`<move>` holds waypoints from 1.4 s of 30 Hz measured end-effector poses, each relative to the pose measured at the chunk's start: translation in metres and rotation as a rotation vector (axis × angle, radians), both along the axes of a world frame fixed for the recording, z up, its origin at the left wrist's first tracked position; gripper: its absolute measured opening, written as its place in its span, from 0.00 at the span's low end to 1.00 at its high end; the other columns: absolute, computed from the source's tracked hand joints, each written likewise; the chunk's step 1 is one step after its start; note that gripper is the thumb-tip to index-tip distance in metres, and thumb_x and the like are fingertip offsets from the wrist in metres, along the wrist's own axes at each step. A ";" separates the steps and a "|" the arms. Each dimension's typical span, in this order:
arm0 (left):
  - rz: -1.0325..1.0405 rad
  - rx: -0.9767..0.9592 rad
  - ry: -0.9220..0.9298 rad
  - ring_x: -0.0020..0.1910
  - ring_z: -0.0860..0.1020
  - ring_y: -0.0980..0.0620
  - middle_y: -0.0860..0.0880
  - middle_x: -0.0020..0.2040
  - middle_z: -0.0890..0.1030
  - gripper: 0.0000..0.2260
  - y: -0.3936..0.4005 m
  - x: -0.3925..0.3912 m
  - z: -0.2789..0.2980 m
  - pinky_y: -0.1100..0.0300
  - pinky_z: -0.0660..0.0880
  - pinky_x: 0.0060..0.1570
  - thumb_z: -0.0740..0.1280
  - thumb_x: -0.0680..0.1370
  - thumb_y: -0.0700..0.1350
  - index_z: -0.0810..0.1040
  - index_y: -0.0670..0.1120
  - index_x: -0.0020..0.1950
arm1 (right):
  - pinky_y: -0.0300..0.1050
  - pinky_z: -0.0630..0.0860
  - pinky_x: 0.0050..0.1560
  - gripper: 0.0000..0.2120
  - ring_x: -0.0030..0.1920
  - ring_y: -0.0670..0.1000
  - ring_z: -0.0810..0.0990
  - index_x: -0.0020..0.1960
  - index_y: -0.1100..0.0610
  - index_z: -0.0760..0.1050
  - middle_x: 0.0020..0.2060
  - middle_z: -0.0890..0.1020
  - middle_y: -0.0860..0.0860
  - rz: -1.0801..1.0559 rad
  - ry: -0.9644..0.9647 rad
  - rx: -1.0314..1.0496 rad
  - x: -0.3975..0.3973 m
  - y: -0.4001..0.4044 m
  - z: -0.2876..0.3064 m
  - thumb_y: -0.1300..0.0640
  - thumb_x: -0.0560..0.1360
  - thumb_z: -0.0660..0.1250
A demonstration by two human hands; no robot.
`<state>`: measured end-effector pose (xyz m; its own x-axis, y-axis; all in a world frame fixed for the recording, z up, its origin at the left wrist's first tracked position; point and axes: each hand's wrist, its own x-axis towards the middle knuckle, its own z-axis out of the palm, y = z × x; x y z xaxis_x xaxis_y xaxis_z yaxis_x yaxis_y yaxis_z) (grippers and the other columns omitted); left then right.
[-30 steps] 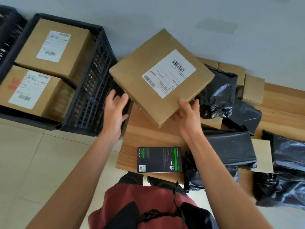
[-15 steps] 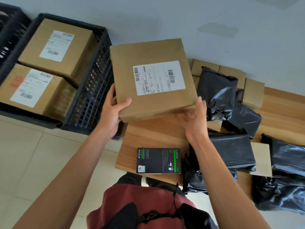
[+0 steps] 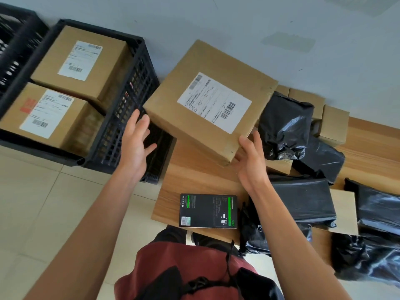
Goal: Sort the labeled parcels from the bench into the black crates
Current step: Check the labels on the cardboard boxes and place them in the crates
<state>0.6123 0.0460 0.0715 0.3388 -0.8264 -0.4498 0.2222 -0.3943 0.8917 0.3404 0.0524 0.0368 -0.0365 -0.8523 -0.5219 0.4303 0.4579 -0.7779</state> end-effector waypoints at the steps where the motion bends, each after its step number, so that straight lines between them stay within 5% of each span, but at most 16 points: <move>1: 0.003 0.009 0.005 0.77 0.67 0.47 0.52 0.80 0.65 0.30 0.004 -0.009 0.001 0.37 0.70 0.71 0.65 0.84 0.57 0.58 0.58 0.83 | 0.57 0.82 0.55 0.48 0.66 0.60 0.82 0.84 0.51 0.49 0.72 0.76 0.57 -0.026 -0.022 -0.008 0.006 0.000 0.002 0.49 0.73 0.75; 4: -0.045 0.023 0.042 0.77 0.68 0.47 0.49 0.82 0.63 0.38 0.017 -0.042 0.005 0.38 0.74 0.67 0.71 0.79 0.58 0.53 0.61 0.84 | 0.63 0.81 0.59 0.51 0.67 0.63 0.80 0.84 0.49 0.46 0.71 0.77 0.58 -0.066 -0.088 -0.015 0.028 0.004 0.008 0.49 0.72 0.75; 7: -0.107 -0.021 0.098 0.71 0.76 0.52 0.51 0.78 0.70 0.47 0.024 -0.071 0.005 0.40 0.78 0.64 0.77 0.71 0.59 0.53 0.64 0.83 | 0.69 0.77 0.66 0.50 0.67 0.62 0.80 0.83 0.43 0.47 0.68 0.78 0.58 -0.023 -0.062 -0.020 0.050 0.016 0.011 0.49 0.72 0.76; 11: -0.039 -0.079 0.102 0.67 0.80 0.50 0.50 0.71 0.79 0.43 0.029 -0.073 0.002 0.39 0.78 0.65 0.80 0.73 0.48 0.60 0.62 0.82 | 0.67 0.79 0.63 0.41 0.67 0.60 0.81 0.79 0.42 0.59 0.67 0.79 0.59 0.066 -0.015 -0.072 0.061 0.027 0.010 0.51 0.73 0.76; 17: 0.080 -0.077 0.076 0.65 0.81 0.51 0.50 0.69 0.81 0.37 0.040 -0.029 0.010 0.41 0.77 0.66 0.74 0.77 0.38 0.62 0.53 0.82 | 0.66 0.69 0.74 0.51 0.76 0.47 0.70 0.82 0.36 0.53 0.79 0.68 0.44 0.051 0.214 -0.058 0.037 0.020 0.018 0.29 0.68 0.76; 20: 0.064 -0.084 0.063 0.66 0.80 0.49 0.51 0.68 0.81 0.36 0.053 0.006 0.013 0.41 0.77 0.65 0.74 0.75 0.41 0.64 0.53 0.80 | 0.62 0.69 0.75 0.43 0.78 0.46 0.67 0.82 0.37 0.55 0.80 0.64 0.41 0.088 0.369 -0.132 0.031 0.010 0.029 0.32 0.73 0.70; 22: 0.053 -0.094 0.076 0.68 0.79 0.47 0.50 0.68 0.81 0.36 0.064 0.027 0.015 0.42 0.78 0.64 0.73 0.74 0.42 0.64 0.54 0.80 | 0.55 0.72 0.75 0.36 0.74 0.43 0.72 0.82 0.41 0.61 0.76 0.72 0.42 0.187 0.444 -0.210 0.037 0.003 0.037 0.37 0.77 0.68; 25: 0.081 -0.110 0.096 0.66 0.81 0.47 0.50 0.66 0.82 0.36 0.079 0.058 0.017 0.49 0.81 0.57 0.73 0.74 0.42 0.65 0.53 0.80 | 0.33 0.77 0.59 0.21 0.60 0.37 0.79 0.76 0.49 0.72 0.62 0.83 0.39 0.302 0.487 -0.317 0.063 -0.002 0.048 0.53 0.84 0.65; 27: 0.124 -0.124 0.109 0.65 0.81 0.47 0.49 0.67 0.82 0.36 0.089 0.079 0.017 0.53 0.82 0.54 0.74 0.73 0.42 0.65 0.52 0.80 | 0.28 0.75 0.52 0.18 0.54 0.36 0.81 0.73 0.50 0.76 0.56 0.85 0.38 0.332 0.501 -0.333 0.087 0.000 0.053 0.57 0.84 0.65; 31: 0.269 -0.139 0.018 0.65 0.81 0.48 0.49 0.69 0.80 0.32 0.111 0.126 0.017 0.55 0.80 0.57 0.75 0.73 0.46 0.70 0.50 0.76 | 0.32 0.76 0.53 0.15 0.54 0.38 0.82 0.66 0.50 0.79 0.53 0.86 0.39 0.386 0.502 -0.354 0.145 0.009 0.055 0.62 0.84 0.63; 35: 0.366 -0.137 -0.170 0.63 0.81 0.54 0.55 0.65 0.81 0.23 0.137 0.183 0.017 0.56 0.79 0.57 0.73 0.78 0.47 0.74 0.54 0.73 | 0.44 0.79 0.61 0.15 0.59 0.46 0.83 0.69 0.56 0.78 0.58 0.86 0.48 0.478 0.500 -0.399 0.214 0.026 0.052 0.61 0.85 0.62; 42: 0.456 -0.059 -0.416 0.63 0.76 0.63 0.62 0.66 0.78 0.22 0.185 0.300 0.020 0.53 0.77 0.65 0.70 0.82 0.48 0.73 0.56 0.76 | 0.35 0.75 0.67 0.25 0.68 0.39 0.77 0.80 0.52 0.67 0.71 0.78 0.44 0.541 0.572 -0.462 0.345 0.059 0.059 0.58 0.84 0.65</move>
<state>0.9121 0.2310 0.0910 0.8008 -0.5766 -0.1623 -0.0145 -0.2895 0.9571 0.6852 0.1114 0.0954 0.2812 -0.9479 -0.1496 -0.2606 0.0746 -0.9626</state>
